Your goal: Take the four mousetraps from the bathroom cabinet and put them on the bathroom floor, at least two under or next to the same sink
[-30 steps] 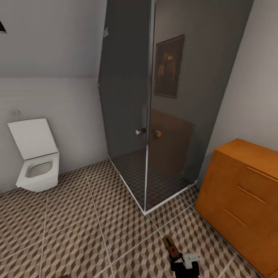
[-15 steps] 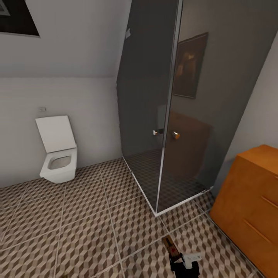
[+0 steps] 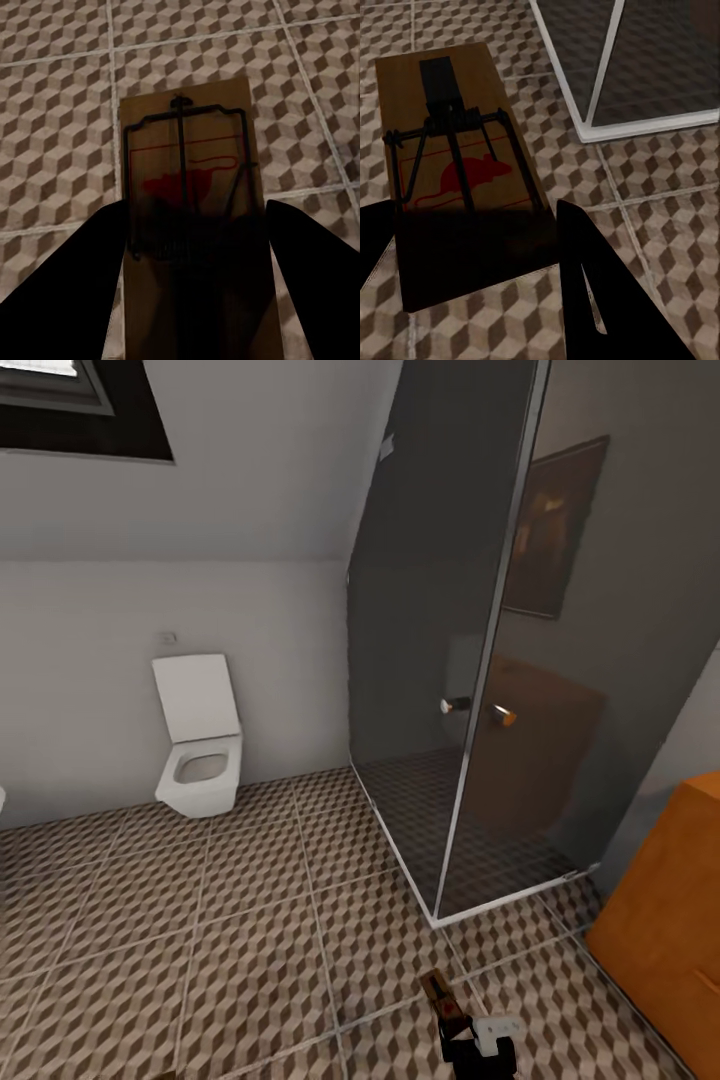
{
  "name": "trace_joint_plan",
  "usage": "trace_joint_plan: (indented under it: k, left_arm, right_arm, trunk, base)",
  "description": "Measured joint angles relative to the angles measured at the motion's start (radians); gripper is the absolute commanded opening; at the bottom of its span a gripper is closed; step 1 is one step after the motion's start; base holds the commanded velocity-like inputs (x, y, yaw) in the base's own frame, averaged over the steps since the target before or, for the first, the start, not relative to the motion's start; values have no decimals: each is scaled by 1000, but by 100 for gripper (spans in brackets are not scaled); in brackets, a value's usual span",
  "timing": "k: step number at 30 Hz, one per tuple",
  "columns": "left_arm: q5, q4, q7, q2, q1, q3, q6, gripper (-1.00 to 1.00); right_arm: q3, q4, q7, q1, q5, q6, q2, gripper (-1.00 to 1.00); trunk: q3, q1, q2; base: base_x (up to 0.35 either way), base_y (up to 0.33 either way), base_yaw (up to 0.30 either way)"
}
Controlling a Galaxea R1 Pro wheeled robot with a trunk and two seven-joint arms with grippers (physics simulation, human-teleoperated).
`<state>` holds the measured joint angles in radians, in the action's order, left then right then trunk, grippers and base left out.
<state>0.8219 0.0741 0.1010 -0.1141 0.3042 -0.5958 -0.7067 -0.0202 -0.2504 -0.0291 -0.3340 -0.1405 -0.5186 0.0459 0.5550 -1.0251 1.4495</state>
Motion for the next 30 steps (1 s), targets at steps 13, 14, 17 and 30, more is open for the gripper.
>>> trace_joint_plan:
  k: [13,14,17,30]
  left_arm:
    - [0,0,0,0,0,0,0,-100]
    - [0,0,0,0,0,0,0,-100]
    - [0,0,0,0,0,0,0,-100]
    - [0,0,0,0,0,0,0,-100]
  right_arm:
    - [0,0,0,0,0,-1,0,-100]
    - [0,0,0,0,0,-1,0,-100]
    - [0,0,0,0,0,0,0,-100]
    - [0,0,0,0,0,-1,0,-100]
  trunk:
    - [0,0,0]
    - [0,0,0]
    - [0,0,0]
    - [0,0,0]
  base:
    - [0,0,258]
    - [0,0,258]
    - [0,0,258]
    - [0,0,258]
